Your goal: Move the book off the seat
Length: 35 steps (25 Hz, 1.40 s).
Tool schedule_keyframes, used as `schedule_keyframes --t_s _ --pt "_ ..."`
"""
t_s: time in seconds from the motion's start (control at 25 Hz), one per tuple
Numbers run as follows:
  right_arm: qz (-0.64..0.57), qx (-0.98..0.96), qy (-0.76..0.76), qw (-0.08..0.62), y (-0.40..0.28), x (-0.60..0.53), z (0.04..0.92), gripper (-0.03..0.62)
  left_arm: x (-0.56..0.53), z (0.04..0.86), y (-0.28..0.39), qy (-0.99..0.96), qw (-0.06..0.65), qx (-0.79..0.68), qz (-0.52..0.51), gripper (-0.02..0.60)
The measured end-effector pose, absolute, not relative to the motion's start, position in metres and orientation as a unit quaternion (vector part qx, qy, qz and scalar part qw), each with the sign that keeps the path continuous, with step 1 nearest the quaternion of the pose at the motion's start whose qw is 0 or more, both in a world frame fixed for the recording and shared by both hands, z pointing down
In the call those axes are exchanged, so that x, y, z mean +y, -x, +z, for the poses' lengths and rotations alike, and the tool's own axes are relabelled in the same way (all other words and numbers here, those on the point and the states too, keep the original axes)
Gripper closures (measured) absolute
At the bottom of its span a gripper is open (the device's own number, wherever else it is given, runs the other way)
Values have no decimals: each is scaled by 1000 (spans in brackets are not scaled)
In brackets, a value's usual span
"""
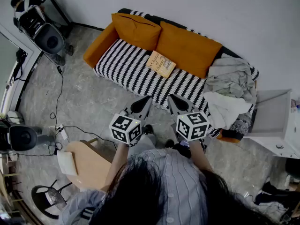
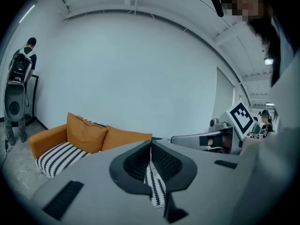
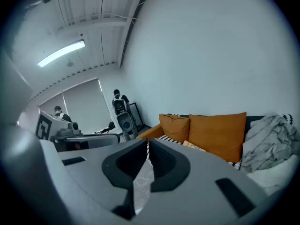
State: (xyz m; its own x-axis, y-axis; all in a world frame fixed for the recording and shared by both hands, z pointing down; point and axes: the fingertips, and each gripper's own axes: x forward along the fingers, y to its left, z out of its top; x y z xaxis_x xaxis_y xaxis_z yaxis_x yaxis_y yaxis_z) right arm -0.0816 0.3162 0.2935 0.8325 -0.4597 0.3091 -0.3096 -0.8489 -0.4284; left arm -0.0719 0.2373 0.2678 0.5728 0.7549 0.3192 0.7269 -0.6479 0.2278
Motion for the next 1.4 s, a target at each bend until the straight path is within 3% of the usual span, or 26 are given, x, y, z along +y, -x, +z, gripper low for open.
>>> schedule_keyframes --t_s 1.08,1.4 --pt "-217 195 934 204 -3 266 308 566 186 285 -11 -878 4 429 212 569" --pt "-218 195 933 208 -26 235 311 566 158 290 -33 -870 23 439 222 569"
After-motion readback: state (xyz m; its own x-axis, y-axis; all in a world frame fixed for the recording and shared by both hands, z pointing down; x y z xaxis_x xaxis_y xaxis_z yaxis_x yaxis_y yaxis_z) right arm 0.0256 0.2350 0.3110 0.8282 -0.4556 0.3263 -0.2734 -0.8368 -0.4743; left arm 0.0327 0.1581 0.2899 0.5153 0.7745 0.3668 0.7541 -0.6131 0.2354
